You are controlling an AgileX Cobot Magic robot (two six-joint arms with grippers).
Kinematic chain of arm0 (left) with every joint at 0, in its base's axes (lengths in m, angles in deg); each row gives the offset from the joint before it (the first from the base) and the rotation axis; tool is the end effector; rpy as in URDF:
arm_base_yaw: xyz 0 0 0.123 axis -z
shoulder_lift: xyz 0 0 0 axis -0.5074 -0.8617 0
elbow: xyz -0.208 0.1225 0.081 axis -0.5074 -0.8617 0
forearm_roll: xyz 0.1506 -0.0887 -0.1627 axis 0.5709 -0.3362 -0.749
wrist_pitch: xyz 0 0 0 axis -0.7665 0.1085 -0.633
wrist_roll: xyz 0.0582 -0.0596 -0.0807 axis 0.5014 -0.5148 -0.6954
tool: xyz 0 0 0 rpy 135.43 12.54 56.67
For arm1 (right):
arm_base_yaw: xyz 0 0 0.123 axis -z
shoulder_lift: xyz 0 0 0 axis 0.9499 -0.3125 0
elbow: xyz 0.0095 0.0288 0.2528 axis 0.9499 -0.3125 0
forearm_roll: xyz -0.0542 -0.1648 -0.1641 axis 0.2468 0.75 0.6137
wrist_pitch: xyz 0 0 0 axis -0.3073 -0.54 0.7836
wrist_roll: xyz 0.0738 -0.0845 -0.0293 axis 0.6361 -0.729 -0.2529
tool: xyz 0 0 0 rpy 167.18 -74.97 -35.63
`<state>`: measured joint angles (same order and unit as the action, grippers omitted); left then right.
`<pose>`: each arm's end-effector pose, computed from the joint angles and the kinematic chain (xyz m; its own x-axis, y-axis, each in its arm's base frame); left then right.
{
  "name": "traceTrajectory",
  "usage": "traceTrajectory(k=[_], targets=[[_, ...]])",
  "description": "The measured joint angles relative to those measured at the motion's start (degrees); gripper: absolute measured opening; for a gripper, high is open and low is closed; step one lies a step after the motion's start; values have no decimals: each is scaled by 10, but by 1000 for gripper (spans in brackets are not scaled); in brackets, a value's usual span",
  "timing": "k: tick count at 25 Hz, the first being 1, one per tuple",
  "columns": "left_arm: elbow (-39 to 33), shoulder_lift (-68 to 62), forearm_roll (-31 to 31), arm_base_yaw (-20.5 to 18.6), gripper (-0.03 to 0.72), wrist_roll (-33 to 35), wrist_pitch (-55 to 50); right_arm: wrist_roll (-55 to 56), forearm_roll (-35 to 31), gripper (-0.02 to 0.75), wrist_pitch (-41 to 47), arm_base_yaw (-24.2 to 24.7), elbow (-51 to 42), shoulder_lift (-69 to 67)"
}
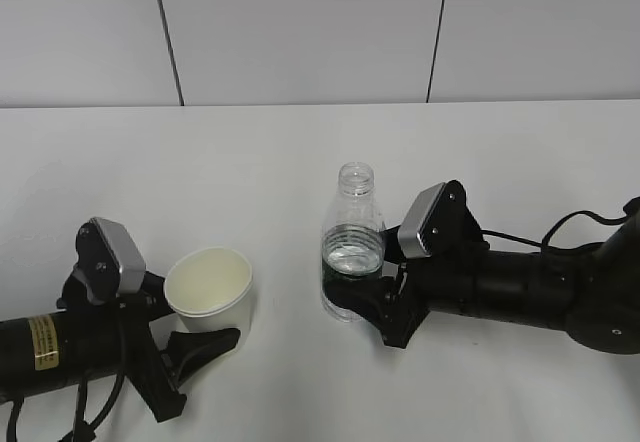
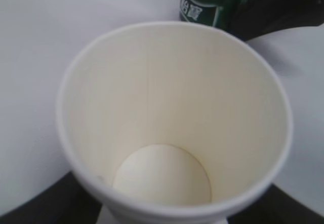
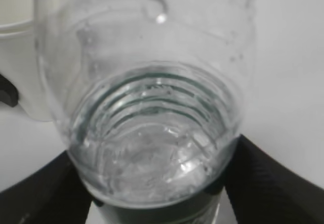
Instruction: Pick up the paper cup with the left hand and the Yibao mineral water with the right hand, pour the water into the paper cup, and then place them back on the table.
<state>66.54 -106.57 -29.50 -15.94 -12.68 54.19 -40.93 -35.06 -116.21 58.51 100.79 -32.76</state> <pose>0.2273 -0.1338 0.0482 -0.2265 0.3249 -0.9182 0.8392 0.5436 -0.0146 0.3043 0.1477 0.0581 -0.1488 -0.3026 -0.9414 -0.8351 0.5483 -0.0442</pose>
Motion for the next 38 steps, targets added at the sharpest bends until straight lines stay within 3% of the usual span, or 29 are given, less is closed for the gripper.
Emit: traceTrajectory(k=[12,38], targets=[[0,0,-12,0,465,0,0,2,-1,459,1,0,0,0],[11,0,-66,0,463,-3,0,2,-37,452,-1,0,0,-2]])
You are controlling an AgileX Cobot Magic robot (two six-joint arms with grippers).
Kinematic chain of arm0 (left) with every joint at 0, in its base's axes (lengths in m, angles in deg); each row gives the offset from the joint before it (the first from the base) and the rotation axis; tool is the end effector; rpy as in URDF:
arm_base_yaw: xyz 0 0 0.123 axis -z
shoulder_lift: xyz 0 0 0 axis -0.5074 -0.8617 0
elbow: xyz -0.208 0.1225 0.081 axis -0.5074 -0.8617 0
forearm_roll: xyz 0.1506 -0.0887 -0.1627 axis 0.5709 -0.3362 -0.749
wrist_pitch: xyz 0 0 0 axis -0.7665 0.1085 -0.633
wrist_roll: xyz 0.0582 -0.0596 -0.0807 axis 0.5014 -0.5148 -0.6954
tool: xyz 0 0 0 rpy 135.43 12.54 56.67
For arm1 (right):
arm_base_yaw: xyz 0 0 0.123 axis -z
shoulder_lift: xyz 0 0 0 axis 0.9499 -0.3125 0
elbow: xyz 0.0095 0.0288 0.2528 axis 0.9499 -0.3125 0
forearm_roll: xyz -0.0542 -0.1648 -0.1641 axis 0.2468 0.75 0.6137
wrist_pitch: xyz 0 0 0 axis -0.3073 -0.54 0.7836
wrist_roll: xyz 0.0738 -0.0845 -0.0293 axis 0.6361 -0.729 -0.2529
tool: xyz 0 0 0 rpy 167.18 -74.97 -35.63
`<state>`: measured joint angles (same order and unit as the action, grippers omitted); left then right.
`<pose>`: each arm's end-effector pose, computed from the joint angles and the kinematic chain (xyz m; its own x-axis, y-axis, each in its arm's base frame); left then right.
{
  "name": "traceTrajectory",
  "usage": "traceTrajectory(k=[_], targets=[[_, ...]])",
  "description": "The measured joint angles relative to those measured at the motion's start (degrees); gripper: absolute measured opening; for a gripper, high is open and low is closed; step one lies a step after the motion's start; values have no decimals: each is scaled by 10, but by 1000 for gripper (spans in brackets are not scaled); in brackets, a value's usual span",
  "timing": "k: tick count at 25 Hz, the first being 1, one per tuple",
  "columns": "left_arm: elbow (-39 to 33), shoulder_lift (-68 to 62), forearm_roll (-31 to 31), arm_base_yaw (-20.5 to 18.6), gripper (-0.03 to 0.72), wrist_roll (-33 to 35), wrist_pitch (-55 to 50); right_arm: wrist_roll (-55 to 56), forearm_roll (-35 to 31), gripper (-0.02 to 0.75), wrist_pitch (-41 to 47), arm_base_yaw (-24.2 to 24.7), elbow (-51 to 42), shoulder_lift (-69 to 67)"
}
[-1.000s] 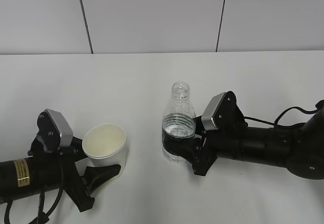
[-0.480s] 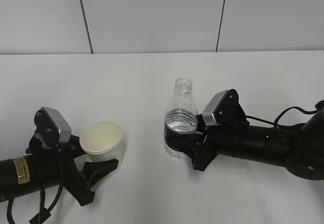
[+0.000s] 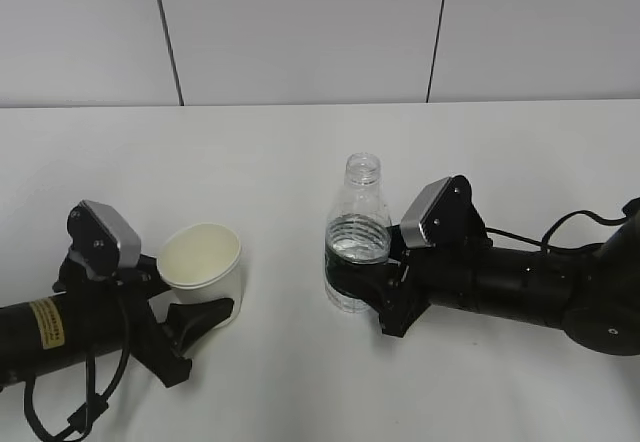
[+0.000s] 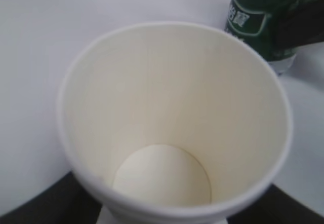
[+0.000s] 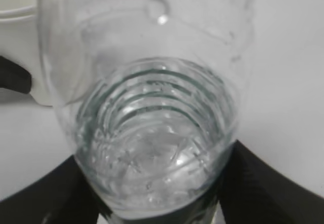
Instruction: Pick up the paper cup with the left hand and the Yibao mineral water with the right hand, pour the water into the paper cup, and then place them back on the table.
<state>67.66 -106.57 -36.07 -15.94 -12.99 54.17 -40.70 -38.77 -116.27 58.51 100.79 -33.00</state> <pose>0.2425 -0.1282 0.0507 -0.2496 0.2865 -0.9250 0.7704 0.6375 -0.0104 0.3094 0.1443 0.0581 -0.1771 -0.2740 -0.9453 -0.7990 0.6008 -0.0244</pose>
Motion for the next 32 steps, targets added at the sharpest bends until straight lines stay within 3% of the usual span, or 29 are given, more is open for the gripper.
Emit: traceTrajectory(k=[6,16,22,32], targets=[[36,0,8,0,443,-4,0,0,-6,451,0,0,0,0],[67,-2,50,0,437,-11,0,1,-96,451,7,0,0,-1],[115,-2,137,0,437,-74,-38,-8,-105,450,14,0,0,-1],[134,-6,192,2,436,-111,-79,-25,-119,448,15,0,0,-1]])
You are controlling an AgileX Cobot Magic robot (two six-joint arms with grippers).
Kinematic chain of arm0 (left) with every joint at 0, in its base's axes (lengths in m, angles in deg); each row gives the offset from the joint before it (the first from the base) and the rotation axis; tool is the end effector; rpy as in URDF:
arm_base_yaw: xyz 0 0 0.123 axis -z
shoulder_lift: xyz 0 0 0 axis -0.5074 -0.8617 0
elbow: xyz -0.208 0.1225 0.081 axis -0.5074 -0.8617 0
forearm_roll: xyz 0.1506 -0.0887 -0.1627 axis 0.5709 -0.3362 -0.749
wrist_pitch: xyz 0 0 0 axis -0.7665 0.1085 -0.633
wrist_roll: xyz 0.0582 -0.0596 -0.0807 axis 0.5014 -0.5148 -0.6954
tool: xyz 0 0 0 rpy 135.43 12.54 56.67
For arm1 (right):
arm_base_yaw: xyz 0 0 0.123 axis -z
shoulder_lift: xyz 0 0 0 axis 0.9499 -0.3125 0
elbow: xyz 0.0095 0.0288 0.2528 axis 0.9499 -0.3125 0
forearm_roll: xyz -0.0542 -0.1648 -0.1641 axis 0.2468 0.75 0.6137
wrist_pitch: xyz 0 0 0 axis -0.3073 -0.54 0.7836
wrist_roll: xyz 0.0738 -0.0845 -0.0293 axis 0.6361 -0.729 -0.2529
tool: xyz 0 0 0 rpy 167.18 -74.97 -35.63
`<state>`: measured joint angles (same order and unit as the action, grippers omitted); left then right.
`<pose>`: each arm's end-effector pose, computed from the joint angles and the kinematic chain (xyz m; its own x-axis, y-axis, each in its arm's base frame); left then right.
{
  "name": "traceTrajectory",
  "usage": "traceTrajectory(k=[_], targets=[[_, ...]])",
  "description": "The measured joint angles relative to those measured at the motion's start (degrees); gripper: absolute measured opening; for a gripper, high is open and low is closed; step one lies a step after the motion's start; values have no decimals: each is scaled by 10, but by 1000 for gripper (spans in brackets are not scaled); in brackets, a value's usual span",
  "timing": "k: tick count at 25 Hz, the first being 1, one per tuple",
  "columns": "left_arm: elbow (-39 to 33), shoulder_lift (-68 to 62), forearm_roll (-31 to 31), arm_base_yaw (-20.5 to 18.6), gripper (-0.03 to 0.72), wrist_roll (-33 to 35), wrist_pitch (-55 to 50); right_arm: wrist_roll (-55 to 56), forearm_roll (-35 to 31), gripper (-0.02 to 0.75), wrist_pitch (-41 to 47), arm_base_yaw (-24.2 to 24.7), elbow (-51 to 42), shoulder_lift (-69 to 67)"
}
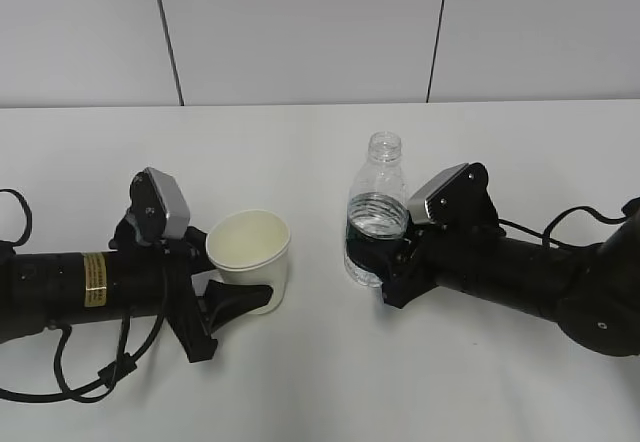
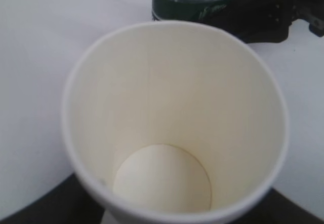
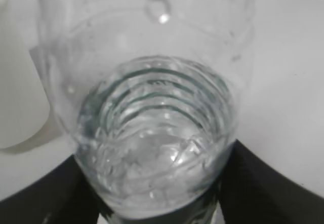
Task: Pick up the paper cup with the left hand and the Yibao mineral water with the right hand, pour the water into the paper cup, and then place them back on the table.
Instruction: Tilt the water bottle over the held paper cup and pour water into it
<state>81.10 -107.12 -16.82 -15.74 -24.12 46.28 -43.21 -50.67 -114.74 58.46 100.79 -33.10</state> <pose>0.2728 -0.1558 0.0618 -0.1618 0.3536 -0.9213 0.9021 0.4314 0.0071 0.3245 0.1306 0.0580 -0.2259 -0.2306 -0.9464 -0.6716 0.7406 -0.0202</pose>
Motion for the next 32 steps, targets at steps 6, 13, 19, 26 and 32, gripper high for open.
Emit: traceTrajectory(k=[6,13,19,26,32], targets=[[17,0,2,16,436,-6,-22,-42,-3,448,12,0,1,1],[25,0,7,61,436,-17,-26,-67,-3,447,19,0,2,3],[26,0,14,81,436,-19,-34,-96,-11,445,20,0,2,3],[47,0,11,83,435,-21,-37,-101,-13,445,25,0,2,7],[90,0,47,83,435,-88,-37,-113,-19,445,56,0,2,28]])
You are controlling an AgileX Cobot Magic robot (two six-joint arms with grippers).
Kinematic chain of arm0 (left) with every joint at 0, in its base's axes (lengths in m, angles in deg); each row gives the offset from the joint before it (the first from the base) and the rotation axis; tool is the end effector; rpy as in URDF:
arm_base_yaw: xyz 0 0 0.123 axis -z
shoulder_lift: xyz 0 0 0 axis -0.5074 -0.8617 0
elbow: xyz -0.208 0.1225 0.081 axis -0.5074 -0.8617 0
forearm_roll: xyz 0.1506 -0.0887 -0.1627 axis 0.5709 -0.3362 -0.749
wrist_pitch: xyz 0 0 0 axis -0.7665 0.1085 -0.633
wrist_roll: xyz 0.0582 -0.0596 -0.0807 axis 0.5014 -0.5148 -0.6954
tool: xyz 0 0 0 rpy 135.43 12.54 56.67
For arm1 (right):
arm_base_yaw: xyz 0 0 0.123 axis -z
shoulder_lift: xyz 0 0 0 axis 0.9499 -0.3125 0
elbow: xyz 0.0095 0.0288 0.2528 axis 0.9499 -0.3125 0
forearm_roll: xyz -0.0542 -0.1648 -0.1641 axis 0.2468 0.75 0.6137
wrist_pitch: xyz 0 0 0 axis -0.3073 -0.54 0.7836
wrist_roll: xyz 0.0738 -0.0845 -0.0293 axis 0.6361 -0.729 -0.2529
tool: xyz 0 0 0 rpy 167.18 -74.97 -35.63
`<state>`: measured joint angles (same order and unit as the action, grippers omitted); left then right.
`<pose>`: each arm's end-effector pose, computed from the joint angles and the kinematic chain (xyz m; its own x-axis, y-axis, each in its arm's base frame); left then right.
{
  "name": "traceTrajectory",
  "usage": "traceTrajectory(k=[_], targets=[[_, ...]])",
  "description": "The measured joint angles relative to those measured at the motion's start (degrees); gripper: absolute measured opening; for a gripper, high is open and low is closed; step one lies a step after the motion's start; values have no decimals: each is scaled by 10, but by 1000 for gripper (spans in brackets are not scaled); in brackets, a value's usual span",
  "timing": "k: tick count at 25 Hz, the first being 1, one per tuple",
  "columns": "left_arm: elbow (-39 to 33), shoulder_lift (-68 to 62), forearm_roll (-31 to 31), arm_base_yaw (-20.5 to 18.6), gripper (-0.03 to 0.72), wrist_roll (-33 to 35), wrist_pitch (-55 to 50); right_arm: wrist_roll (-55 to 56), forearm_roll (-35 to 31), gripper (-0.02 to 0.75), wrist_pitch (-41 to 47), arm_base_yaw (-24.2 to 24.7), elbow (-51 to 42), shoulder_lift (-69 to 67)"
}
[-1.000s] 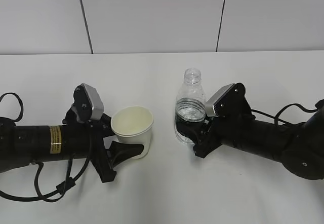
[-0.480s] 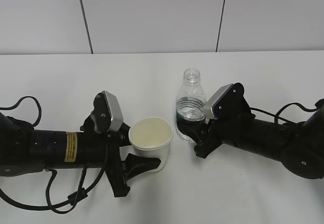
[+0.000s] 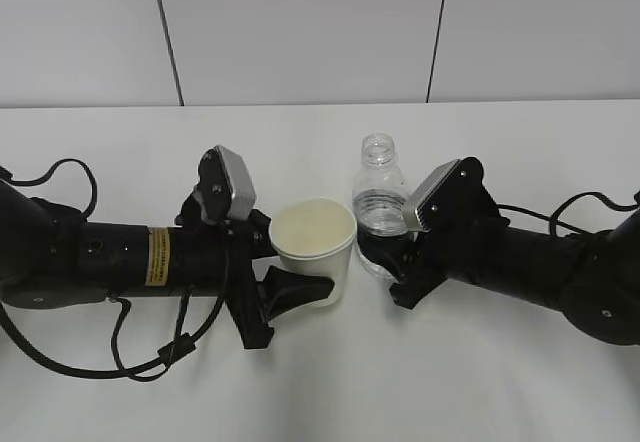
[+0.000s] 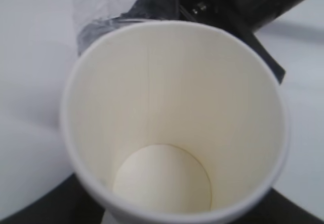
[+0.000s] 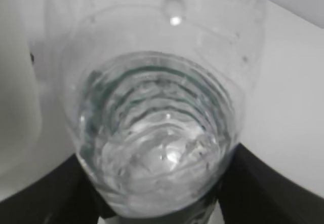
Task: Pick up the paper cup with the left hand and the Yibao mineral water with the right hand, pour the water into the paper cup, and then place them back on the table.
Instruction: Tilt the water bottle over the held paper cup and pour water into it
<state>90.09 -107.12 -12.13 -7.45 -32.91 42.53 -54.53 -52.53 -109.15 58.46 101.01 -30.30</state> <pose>0.2791 -0.2075 0.0799 -0.1012 0.3578 -0.9283 0.9547 0.2974 0.0106 0.3288 0.1255 0.0657 -0.1266 -0.4077 -0.9043 -0.6756 0.7029 -0.2223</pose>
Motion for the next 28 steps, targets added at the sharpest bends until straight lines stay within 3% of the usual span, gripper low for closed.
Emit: traceTrajectory(k=[4,14,28], targets=[[4,0,32,0,435,-15,-6,-46,-13,445,13,0,-1,8],[24,0,37,0,435,-24,-19,-155,-24,445,21,0,-1,39],[33,0,65,0,435,-41,-17,-305,-49,445,-39,0,-1,39]])
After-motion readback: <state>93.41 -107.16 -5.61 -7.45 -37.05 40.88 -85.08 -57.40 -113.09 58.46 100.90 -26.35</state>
